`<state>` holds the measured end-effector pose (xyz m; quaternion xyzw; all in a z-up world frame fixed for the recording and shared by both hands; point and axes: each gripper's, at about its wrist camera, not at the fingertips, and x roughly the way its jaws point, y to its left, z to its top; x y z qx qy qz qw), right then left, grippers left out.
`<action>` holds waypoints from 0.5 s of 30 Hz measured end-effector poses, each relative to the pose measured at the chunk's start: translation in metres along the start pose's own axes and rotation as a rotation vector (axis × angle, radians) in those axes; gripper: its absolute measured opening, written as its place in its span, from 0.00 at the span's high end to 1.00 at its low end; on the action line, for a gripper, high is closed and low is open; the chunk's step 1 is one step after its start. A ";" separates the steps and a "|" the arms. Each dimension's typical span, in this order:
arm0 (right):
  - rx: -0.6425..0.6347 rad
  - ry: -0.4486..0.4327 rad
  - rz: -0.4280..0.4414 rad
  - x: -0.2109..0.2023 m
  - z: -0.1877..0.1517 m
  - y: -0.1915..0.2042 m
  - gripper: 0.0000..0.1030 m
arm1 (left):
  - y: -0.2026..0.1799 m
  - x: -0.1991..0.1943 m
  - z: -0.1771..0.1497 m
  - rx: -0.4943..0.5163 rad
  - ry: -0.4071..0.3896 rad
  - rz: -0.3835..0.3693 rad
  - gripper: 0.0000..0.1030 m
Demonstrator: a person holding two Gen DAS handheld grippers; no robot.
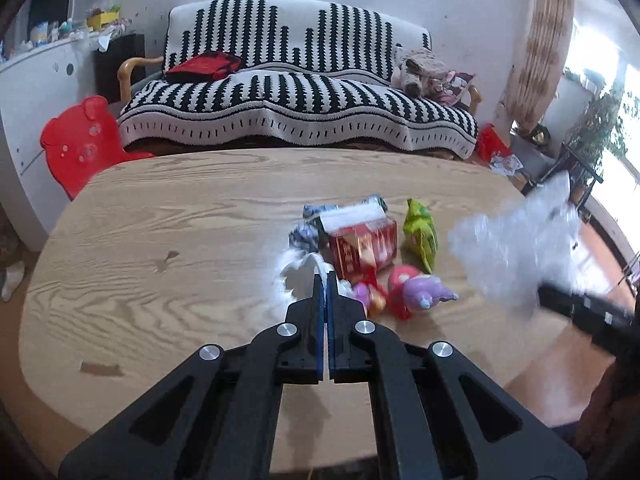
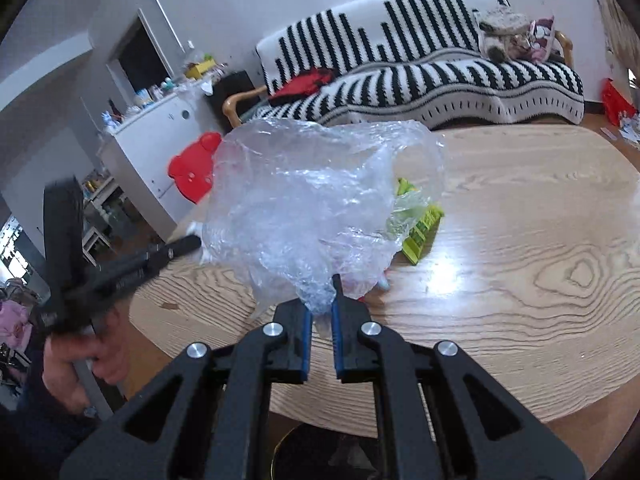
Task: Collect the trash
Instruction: 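Carry the tissue and clear plastic bag over the black bin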
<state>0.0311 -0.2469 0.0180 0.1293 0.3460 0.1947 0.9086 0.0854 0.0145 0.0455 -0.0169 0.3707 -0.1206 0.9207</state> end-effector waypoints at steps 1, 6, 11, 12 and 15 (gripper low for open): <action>-0.001 -0.002 0.005 -0.004 -0.001 0.001 0.91 | -0.001 -0.006 -0.006 0.006 0.002 -0.001 1.00; -0.008 0.005 0.017 -0.021 -0.013 0.006 0.91 | -0.014 -0.032 -0.038 0.064 0.010 -0.001 1.00; -0.011 0.029 0.016 -0.033 -0.034 0.012 0.91 | -0.027 -0.042 -0.080 0.109 0.062 -0.019 1.00; -0.013 0.035 0.014 -0.034 -0.039 0.014 0.91 | -0.031 -0.045 -0.092 0.127 0.076 -0.019 1.00; -0.026 0.067 0.019 -0.039 -0.064 0.021 0.91 | -0.039 -0.048 -0.123 0.149 0.132 -0.045 1.00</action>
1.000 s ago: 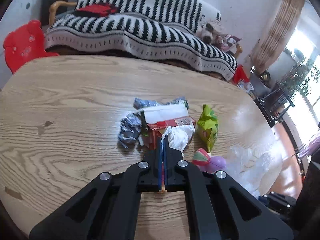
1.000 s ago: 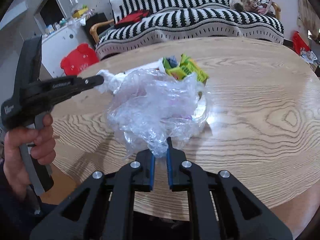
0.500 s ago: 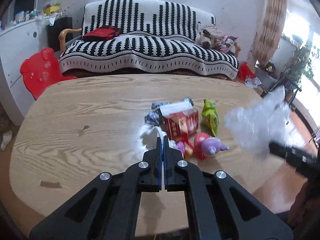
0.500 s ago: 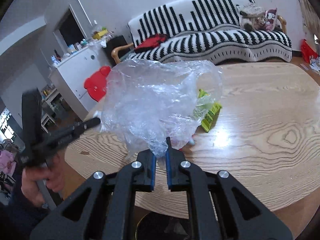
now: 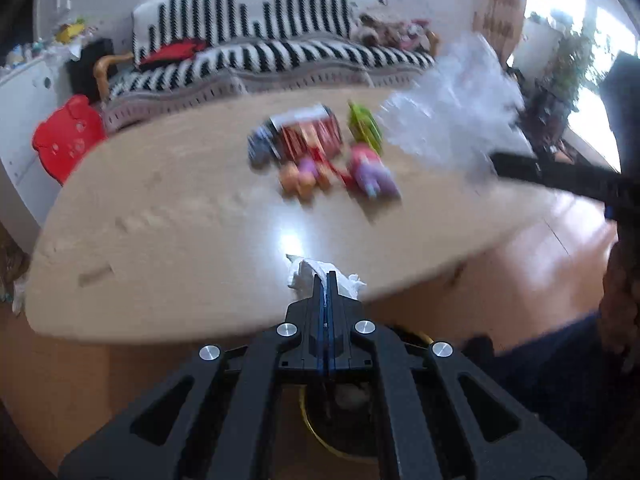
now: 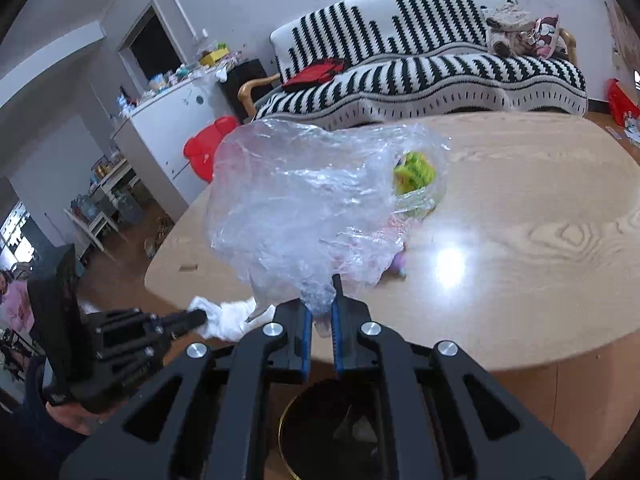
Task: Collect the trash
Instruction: 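Carry the tissue and clear plastic bag over the black bin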
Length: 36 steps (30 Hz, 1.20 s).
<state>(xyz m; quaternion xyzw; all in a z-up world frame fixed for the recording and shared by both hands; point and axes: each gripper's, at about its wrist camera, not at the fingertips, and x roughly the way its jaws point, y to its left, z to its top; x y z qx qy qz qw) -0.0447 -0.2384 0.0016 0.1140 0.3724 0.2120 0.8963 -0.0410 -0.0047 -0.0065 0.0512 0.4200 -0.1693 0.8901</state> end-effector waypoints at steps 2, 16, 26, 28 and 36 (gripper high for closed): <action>-0.010 0.028 0.000 0.000 -0.017 0.005 0.91 | -0.009 0.002 -0.017 0.016 0.030 -0.008 1.00; 0.034 0.299 -0.055 0.022 -0.124 0.009 0.91 | -0.032 0.026 -0.080 0.034 0.208 -0.084 1.00; 0.088 0.393 -0.117 0.041 -0.132 -0.005 0.91 | -0.035 0.055 -0.091 -0.017 0.319 -0.131 1.00; 0.084 0.399 -0.117 0.045 -0.130 -0.005 0.91 | -0.034 0.059 -0.091 -0.020 0.328 -0.125 1.00; 0.081 0.411 -0.113 0.045 -0.130 -0.006 0.91 | -0.034 0.067 -0.092 -0.031 0.345 -0.111 1.00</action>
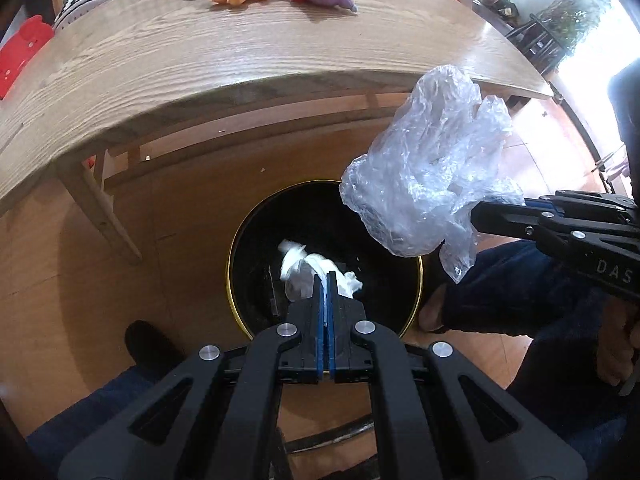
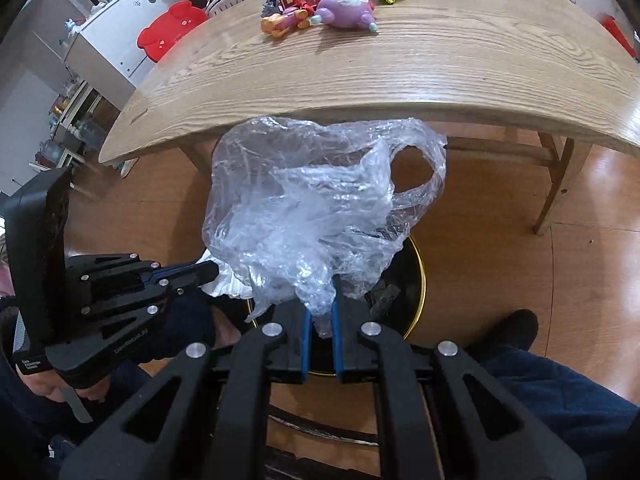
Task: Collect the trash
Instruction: 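Carry the tissue and clear plastic bag over the black bin, then open both tools to drop the tissue and plastic bag into the bin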
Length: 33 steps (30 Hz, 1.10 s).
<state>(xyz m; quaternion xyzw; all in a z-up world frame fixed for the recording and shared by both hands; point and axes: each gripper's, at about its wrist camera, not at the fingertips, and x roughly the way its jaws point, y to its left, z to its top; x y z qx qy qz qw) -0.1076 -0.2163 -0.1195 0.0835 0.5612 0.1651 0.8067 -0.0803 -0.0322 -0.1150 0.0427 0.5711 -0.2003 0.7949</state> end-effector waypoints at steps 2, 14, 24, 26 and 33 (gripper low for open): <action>-0.001 0.002 0.000 0.001 0.000 0.000 0.91 | 0.000 0.000 0.002 -0.001 0.001 0.001 1.00; 0.001 0.006 -0.002 0.003 0.001 0.000 0.91 | -0.001 0.002 0.003 -0.007 0.011 0.006 1.00; 0.034 -0.032 0.002 -0.005 0.001 -0.004 0.19 | 0.000 0.006 0.002 -0.034 0.029 0.029 0.71; 0.024 -0.044 -0.004 -0.007 0.002 -0.002 0.19 | 0.001 0.001 0.002 -0.046 0.004 0.033 0.42; 0.040 -0.057 0.011 -0.010 0.003 -0.003 0.19 | 0.003 -0.003 0.005 -0.065 -0.020 0.048 0.30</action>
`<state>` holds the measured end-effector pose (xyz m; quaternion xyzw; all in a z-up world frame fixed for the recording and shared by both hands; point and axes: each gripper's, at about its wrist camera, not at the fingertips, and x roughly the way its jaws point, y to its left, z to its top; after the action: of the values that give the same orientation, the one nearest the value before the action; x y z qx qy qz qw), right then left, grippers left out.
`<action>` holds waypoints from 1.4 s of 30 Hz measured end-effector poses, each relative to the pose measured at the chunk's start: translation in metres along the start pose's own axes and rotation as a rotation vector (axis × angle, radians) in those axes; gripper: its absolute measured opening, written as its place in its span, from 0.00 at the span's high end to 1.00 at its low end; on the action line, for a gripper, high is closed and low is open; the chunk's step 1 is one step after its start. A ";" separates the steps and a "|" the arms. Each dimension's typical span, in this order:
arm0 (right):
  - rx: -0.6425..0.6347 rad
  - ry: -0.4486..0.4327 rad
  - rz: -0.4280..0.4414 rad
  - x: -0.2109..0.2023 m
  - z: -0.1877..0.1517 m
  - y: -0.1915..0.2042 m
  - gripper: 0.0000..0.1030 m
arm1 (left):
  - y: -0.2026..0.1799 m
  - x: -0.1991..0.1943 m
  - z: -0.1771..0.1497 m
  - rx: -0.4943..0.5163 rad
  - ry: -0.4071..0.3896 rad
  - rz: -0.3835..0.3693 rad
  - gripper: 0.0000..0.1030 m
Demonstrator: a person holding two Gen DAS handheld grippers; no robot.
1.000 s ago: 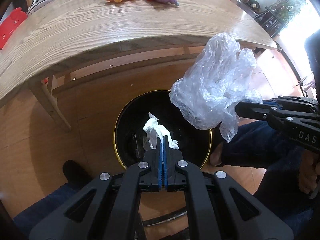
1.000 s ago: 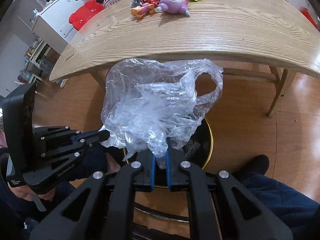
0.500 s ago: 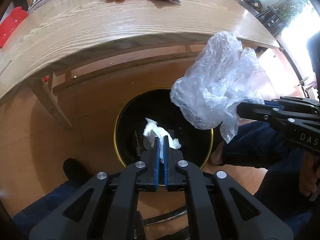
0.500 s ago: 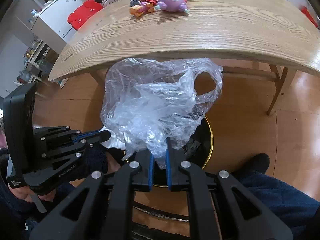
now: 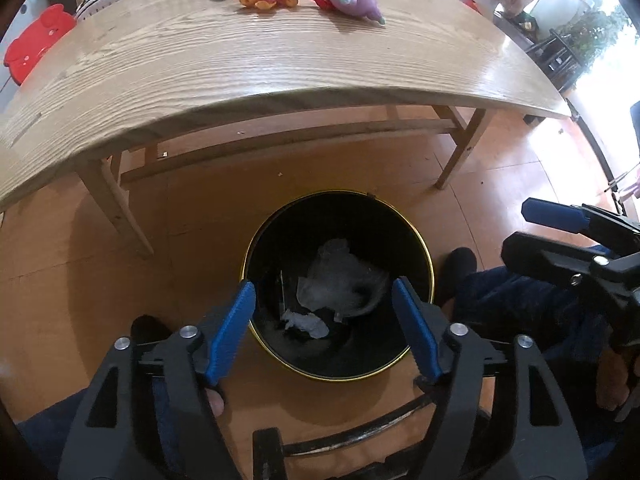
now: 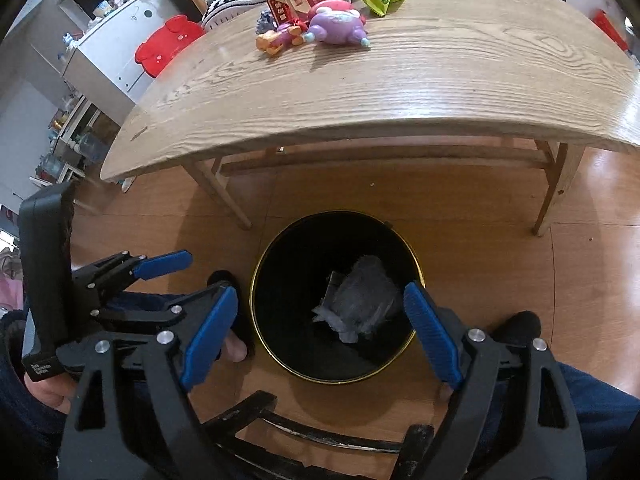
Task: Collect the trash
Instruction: 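Open both tools to drop the tissue and plastic bag into the bin, then grasp the small doll toy with the left tool while the right grasps the purple mushroom toy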
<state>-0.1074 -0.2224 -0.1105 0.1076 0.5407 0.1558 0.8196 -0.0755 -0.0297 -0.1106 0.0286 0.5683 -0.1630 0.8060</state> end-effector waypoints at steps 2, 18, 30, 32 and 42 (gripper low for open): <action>-0.005 -0.009 0.002 -0.002 0.001 0.001 0.19 | -0.001 0.000 0.001 0.002 -0.001 0.003 0.28; 0.004 -0.072 0.053 -0.021 0.011 0.001 0.19 | 0.006 -0.022 0.018 -0.007 -0.049 -0.057 0.22; 0.021 -0.179 0.075 -0.057 0.120 0.004 0.19 | 0.027 -0.052 0.107 0.096 -0.199 0.094 0.11; 0.020 -0.192 0.061 -0.054 0.151 0.005 0.19 | 0.031 -0.047 0.126 0.103 -0.207 0.117 0.11; 0.124 -0.067 0.005 0.041 0.232 -0.032 0.19 | 0.047 0.002 0.207 0.142 -0.241 0.070 0.11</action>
<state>0.1255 -0.2387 -0.0658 0.1645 0.5215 0.1202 0.8286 0.1263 -0.0338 -0.0464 0.0853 0.4529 -0.1770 0.8696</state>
